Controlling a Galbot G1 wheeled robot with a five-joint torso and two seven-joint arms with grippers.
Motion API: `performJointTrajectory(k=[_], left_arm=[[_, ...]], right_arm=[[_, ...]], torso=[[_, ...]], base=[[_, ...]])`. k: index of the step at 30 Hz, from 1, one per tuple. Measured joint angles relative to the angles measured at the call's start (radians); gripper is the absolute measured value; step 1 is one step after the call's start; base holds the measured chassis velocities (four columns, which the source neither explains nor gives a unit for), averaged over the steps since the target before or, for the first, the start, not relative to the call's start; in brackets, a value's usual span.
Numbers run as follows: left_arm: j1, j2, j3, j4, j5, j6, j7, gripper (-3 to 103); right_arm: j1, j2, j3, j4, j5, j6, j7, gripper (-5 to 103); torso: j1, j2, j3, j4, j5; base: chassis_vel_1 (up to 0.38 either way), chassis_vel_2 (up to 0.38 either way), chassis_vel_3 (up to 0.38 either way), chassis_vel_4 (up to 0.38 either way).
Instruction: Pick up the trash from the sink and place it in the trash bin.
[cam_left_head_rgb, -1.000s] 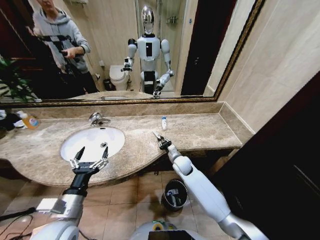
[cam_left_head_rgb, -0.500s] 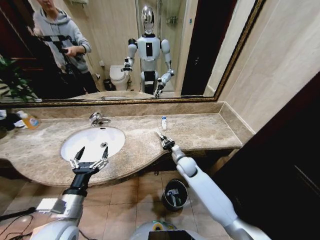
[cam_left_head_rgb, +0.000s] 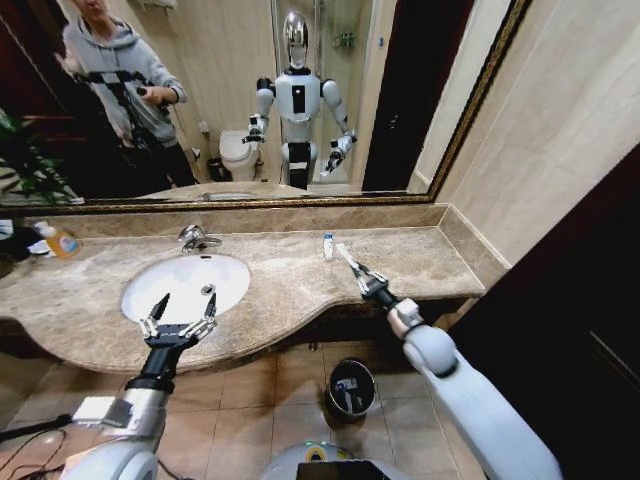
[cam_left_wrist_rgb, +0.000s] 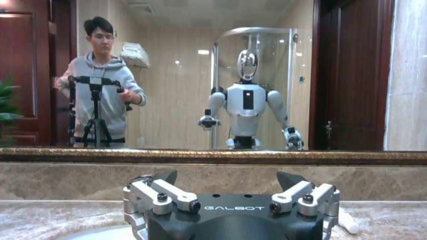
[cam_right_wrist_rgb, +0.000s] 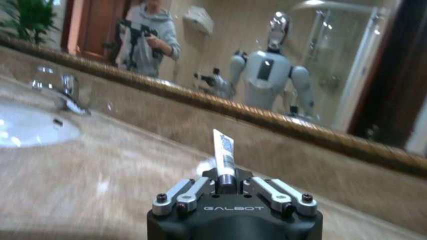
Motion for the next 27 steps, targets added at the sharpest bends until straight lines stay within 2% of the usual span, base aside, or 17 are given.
performJointTrajectory(k=[3, 4, 6, 9, 14, 21, 24, 27], left_arm=[[0.000, 0.000, 0.000, 0.000, 0.000, 0.000, 0.000, 100], [0.000, 0.000, 0.000, 0.000, 0.000, 0.000, 0.000, 100], [0.000, 0.000, 0.000, 0.000, 0.000, 0.000, 0.000, 100], [0.000, 0.000, 0.000, 0.000, 0.000, 0.000, 0.000, 100], [0.000, 0.000, 0.000, 0.000, 0.000, 0.000, 0.000, 100], [0.000, 0.000, 0.000, 0.000, 0.000, 0.000, 0.000, 100], [0.000, 0.000, 0.000, 0.000, 0.000, 0.000, 0.000, 100], [0.000, 0.000, 0.000, 0.000, 0.000, 0.000, 0.000, 100]], right_arm=[[-0.110, 0.020, 0.045, -0.007, -0.031, 0.068, 0.000, 16], [-0.110, 0.020, 0.045, -0.007, -0.031, 0.068, 0.000, 16], [-0.204, 0.059, 0.060, -0.044, -0.081, 0.124, 0.010, 16], [-0.265, 0.090, 0.052, -0.068, -0.109, 0.145, 0.017, 16], [-0.331, 0.118, 0.023, -0.094, -0.127, 0.149, 0.019, 16], [-0.344, 0.145, -0.008, -0.153, -0.184, 0.147, 0.009, 16], [-0.334, 0.157, -0.023, -0.201, -0.211, 0.148, -0.005, 16], [-0.307, 0.167, -0.042, -0.284, -0.222, 0.150, -0.053, 16]], torso=[[0.000, 0.000, 0.000, 0.0002, 0.0002], [0.000, 0.000, 0.000, 0.0002, 0.0002], [0.000, 0.000, 0.000, 0.0002, 0.0001], [0.000, 0.000, 0.000, 0.0002, -0.0002], [0.000, 0.000, 0.000, 0.0001, -0.0002], [0.000, 0.000, 0.000, 0.0003, -0.0003], [0.000, 0.000, 0.000, 0.0002, -0.0003], [0.000, 0.000, 0.000, 0.0002, -0.0002]], base=[[0.000, 0.000, 0.000, 0.000], [0.000, 0.000, 0.000, 0.000], [0.000, 0.000, 0.000, 0.000], [0.000, 0.000, 0.000, 0.000], [0.000, 0.000, 0.000, 0.000], [0.000, 0.000, 0.000, 0.000], [0.000, 0.000, 0.000, 0.000], [0.000, 0.000, 0.000, 0.000]])
